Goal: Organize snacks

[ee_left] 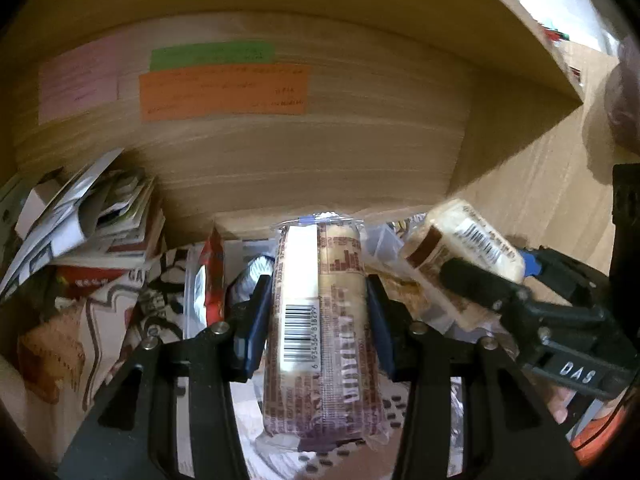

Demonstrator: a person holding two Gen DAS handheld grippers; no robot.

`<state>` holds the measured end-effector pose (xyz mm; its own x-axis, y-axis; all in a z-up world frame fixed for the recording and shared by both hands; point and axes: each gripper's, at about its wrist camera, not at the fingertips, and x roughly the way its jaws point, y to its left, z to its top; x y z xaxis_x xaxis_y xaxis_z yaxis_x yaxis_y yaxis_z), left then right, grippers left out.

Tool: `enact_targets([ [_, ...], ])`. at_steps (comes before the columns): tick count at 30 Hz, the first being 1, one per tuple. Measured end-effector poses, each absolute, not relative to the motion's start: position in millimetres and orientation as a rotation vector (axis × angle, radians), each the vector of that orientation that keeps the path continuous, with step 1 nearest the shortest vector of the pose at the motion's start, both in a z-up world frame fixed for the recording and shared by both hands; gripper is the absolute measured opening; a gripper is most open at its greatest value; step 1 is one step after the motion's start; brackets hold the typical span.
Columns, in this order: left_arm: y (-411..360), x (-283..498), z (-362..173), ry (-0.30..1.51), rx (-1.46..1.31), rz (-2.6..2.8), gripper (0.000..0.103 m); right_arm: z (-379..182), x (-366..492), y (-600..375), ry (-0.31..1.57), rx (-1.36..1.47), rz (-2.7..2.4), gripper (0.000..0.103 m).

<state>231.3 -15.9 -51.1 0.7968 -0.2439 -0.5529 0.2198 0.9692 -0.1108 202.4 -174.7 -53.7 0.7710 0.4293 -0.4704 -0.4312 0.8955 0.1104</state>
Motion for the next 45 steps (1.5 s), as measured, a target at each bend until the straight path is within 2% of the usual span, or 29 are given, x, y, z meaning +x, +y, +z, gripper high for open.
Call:
enact_targets([
  [14,-13,294,-81,0.694,-0.049,-0.243,0.045,-81,262,-157,0.609,-0.021,0.477,0.052],
  [24,-11,297,-86,0.703,-0.06,-0.247,0.046,-87,269,-158,0.631,0.0,0.488,0.053],
  [42,-2,171,-12,0.44,-0.055,-0.193,0.047,-18,162,-191,0.402,0.031,0.469,0.053],
  [45,0,145,-1,0.394,-0.061,-0.182,0.054,-6,139,-195,0.357,0.036,0.463,0.053],
])
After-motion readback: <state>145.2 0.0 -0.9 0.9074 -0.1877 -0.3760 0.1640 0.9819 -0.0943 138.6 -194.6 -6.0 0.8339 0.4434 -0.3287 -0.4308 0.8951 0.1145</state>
